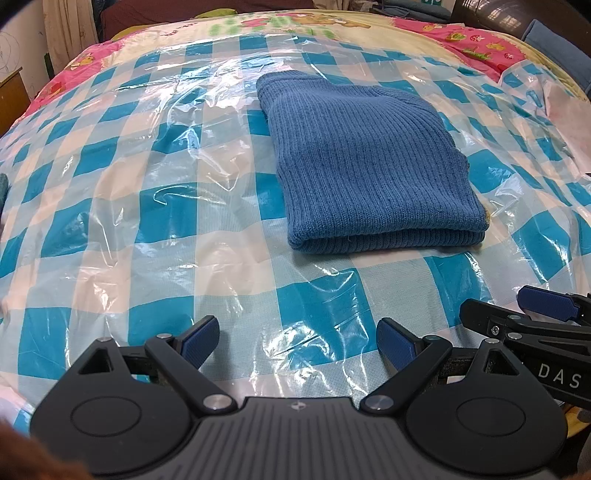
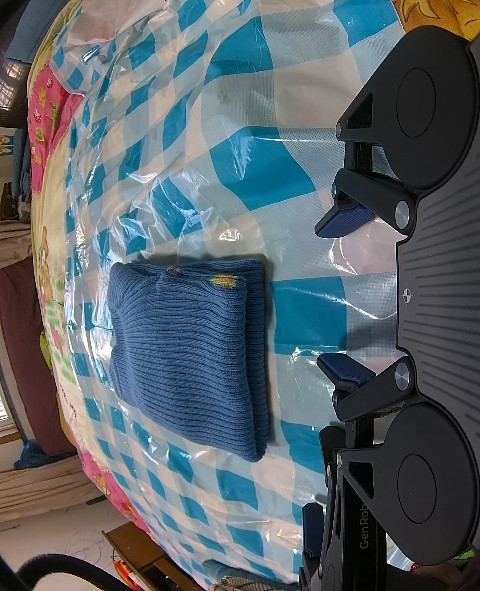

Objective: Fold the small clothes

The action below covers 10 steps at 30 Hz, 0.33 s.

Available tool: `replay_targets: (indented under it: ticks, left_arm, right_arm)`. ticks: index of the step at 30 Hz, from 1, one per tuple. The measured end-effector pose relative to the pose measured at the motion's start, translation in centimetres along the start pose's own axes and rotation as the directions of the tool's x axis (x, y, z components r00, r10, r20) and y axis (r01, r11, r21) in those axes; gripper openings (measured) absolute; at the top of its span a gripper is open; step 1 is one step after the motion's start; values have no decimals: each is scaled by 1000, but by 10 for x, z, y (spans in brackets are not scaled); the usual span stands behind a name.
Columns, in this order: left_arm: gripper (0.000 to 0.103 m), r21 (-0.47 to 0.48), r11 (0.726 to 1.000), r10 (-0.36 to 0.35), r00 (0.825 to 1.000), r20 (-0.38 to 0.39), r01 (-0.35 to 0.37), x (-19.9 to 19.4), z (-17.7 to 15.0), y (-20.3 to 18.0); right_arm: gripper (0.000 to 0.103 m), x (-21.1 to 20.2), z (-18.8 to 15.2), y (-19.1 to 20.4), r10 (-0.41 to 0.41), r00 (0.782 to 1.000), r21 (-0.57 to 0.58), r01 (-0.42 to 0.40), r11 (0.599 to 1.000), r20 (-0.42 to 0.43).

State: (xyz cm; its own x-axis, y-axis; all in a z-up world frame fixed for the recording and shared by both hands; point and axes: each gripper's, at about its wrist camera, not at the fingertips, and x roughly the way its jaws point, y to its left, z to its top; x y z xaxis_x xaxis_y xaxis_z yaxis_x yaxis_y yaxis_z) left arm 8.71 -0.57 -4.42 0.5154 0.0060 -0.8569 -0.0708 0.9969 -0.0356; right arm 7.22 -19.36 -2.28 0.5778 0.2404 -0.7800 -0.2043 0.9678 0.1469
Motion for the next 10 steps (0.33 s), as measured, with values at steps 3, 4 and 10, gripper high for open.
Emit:
replay_targets:
  ticks: [3, 4, 10]
  left_arm:
    - [96, 1, 1000, 0, 1000, 1, 0, 0, 0, 0]
    - [96, 1, 1000, 0, 1000, 1, 0, 0, 0, 0]
    - [96, -2, 1000, 2, 1000, 0, -2, 0, 0, 0]
  right_arm:
    - [70, 0, 0, 0, 0, 1000, 0, 0, 1000, 0]
    - [70, 0, 0, 0, 0, 1000, 0, 0, 1000, 0]
    - [70, 0, 0, 0, -1, 1000, -1, 1, 1000, 0]
